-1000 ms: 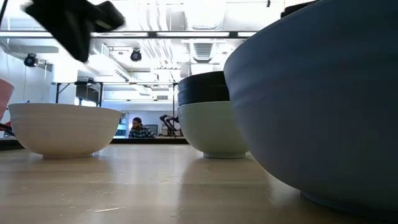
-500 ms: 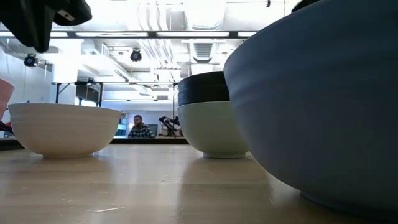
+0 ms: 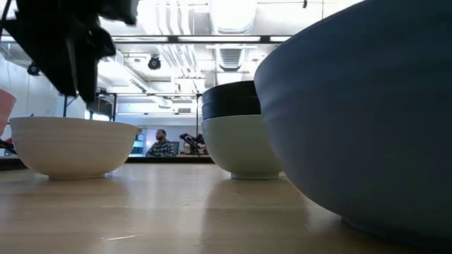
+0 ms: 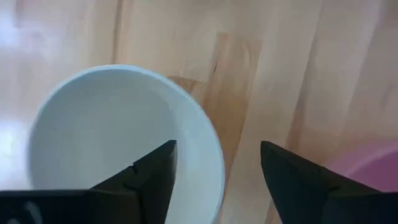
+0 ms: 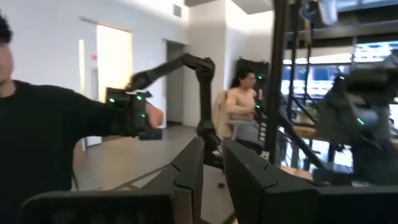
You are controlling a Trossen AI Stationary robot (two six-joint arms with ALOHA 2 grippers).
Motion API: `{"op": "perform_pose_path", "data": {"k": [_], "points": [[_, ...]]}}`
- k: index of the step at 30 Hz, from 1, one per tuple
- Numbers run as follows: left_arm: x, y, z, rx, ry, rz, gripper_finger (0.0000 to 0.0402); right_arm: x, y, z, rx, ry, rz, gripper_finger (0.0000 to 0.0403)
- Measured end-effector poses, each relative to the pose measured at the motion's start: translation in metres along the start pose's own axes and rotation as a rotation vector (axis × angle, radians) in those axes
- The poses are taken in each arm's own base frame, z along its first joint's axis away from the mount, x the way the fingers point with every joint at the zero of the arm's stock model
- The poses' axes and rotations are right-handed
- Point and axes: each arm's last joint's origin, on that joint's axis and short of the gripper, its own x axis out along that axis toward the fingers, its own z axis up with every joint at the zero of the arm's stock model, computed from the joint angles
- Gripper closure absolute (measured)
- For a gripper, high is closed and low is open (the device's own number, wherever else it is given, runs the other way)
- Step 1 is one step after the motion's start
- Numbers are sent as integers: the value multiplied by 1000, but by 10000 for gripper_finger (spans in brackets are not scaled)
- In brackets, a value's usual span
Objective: Nest bowls inside each other
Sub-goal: Stack the left white bowl on the left black bowl
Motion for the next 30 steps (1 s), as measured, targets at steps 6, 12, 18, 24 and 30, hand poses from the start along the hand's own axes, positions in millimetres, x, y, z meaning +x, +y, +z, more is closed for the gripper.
{"op": "perform_pose_path", "data": {"k": [6, 12, 18, 24, 30], "points": [[31, 2, 10, -43, 100, 34, 183, 0, 14, 1, -35, -2, 53, 346], [56, 7, 17, -68, 207, 32, 212, 0, 17, 1, -39, -6, 64, 346], [62, 6, 17, 73, 233, 17, 357, 0, 17, 0, -97, -5, 62, 346], [52, 8, 17, 307, 198, -5, 394, -2, 8, -7, -323, 103, -163, 346], [30, 19, 27, 475, 83, 79, 400, -6, -19, -4, -561, 211, -470, 346]]}}
